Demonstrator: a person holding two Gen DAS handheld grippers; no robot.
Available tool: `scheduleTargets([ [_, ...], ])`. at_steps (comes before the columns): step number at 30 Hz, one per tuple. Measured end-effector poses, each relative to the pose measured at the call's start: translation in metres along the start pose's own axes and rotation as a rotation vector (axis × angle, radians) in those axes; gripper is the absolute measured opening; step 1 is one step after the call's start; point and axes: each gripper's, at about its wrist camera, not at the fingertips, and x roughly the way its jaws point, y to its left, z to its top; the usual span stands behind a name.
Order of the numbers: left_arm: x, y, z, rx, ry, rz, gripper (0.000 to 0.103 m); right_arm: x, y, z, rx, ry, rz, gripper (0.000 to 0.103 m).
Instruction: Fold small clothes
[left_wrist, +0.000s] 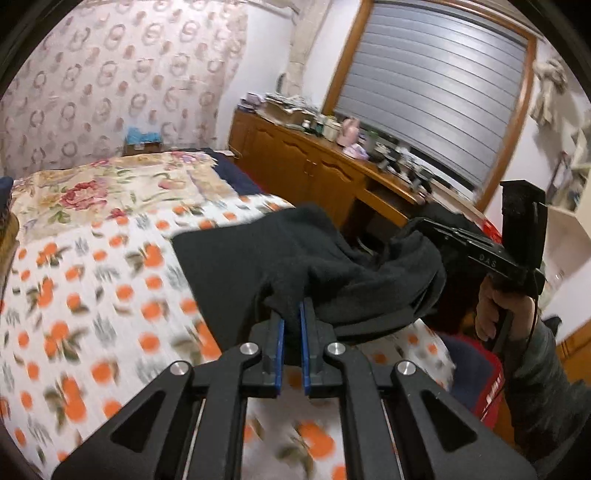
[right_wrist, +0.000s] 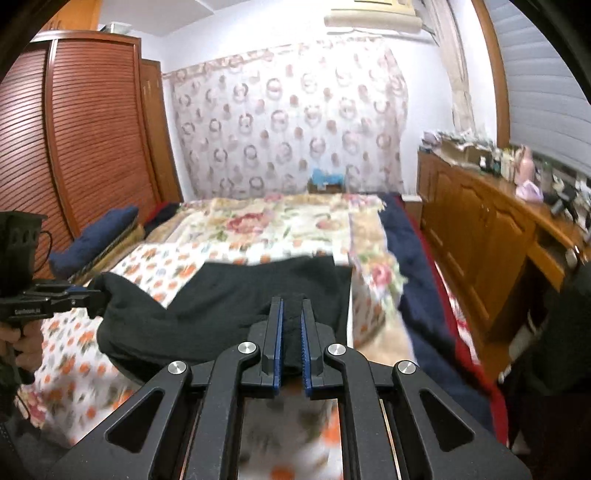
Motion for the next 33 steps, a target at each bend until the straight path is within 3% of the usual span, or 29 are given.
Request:
scheduleTargets([
  [7,0.045,0.051,0.045,-0.045,0.002,0.109,0.005,0.082,-0.017,0.046,-0.012,0.026,0.008,0.006],
  [14,0.091,0.084,0.063,-0.076,0.040,0.140,0.005,0.151,-0.050,0.061,0.036,0.121,-0.023,0.006],
  [17,0.106,0.101,0.070,-0.114,0.069,0.115,0.007,0.168,-0.056,0.060,0.034,0.157,-0.035,0.007],
  [19,0.108,0.108,0.076,-0.127,0.066,0.107,0.015,0.174,-0.057,0.060,0.018,0.167,-0.071,0.007],
  [20,0.107,0.109,0.078,-0.116,0.053,0.118,0.030,0.175,-0.059,0.062,0.020,0.164,-0.079,0.009],
  [21,0.104,0.109,0.080,-0.102,0.039,0.130,0.037,0.175,-0.061,0.064,0.026,0.159,-0.086,0.009],
  [27,0.096,0.108,0.074,-0.059,0.069,0.117,0.049,0.152,-0.067,0.076,0.022,0.108,-0.109,0.025],
  [29,0.099,0.108,0.067,-0.061,0.098,0.108,0.054,0.142,-0.065,0.074,0.014,0.112,-0.109,0.038],
  [33,0.119,0.109,0.056,-0.051,0.166,0.118,0.055,0.132,-0.058,0.063,-0.001,0.135,-0.053,0.048],
])
